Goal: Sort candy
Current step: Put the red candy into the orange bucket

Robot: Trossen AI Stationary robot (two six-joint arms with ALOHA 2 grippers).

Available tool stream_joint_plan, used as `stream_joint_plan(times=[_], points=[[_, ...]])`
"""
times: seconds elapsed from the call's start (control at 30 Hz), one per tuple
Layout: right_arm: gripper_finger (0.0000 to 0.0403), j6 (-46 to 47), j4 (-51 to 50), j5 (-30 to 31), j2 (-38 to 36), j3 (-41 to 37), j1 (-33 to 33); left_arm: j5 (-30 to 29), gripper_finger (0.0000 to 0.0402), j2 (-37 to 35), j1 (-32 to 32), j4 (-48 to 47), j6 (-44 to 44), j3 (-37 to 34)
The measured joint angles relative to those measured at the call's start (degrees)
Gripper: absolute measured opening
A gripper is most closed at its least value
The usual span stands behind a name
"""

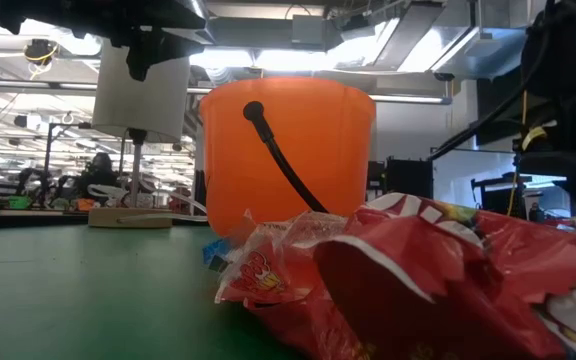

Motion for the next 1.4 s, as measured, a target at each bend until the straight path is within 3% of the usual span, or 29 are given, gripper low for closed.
stream_joint_plan(times=[0.07,0.27,0.5,0.57,0.73,0.83,0.93,1.27,1.4], points=[[0.0013,-1.2,0.6,2.0,0.0,0.0,0.0,0.0,0.0188,0.0,0.0,0.0,0.0,0.0],[0.0013,-3.4,1.5,10.3,-0.2,2.8,0.0,0.0,0.0188,0.0,0.0,0.0,-0.1,0.0],[0.0008,-9.3,-3.3,22.1,-0.2,12.1,0.0,0.0,0.0188,0.0,0.0,-0.2,-0.1,0.0],[0.0005,-15.1,-0.7,26.0,-0.2,15.4,0.0,0.0,0.0188,0.0,0.0,-0.3,-0.1,0.0],[0.0007,-39.1,20.8,31.5,-0.2,23.1,-0.1,-1.0,0.0188,0.0,0.1,-0.3,-0.2,0.0],[0.0003,-53.0,35.2,30.9,-0.2,24.4,-0.1,-1.3,0.0188,0.0,0.1,-0.3,-1.4,0.0],[0.0005,-62.2,47.6,26.3,-0.2,24.4,-0.3,-1.3,0.0188,0.0,0.1,-0.8,-1.2,0.0],[0.0004,-68.3,67.1,7.8,6.3,24.5,-5.1,-1.6,0.0188,0.0,0.1,-1.7,-1.4,0.0],[0.0005,-68.2,69.4,5.3,8.4,24.4,-6.3,0.3,0.0188,0.0,0.0,-1.8,-1.5,0.0]])
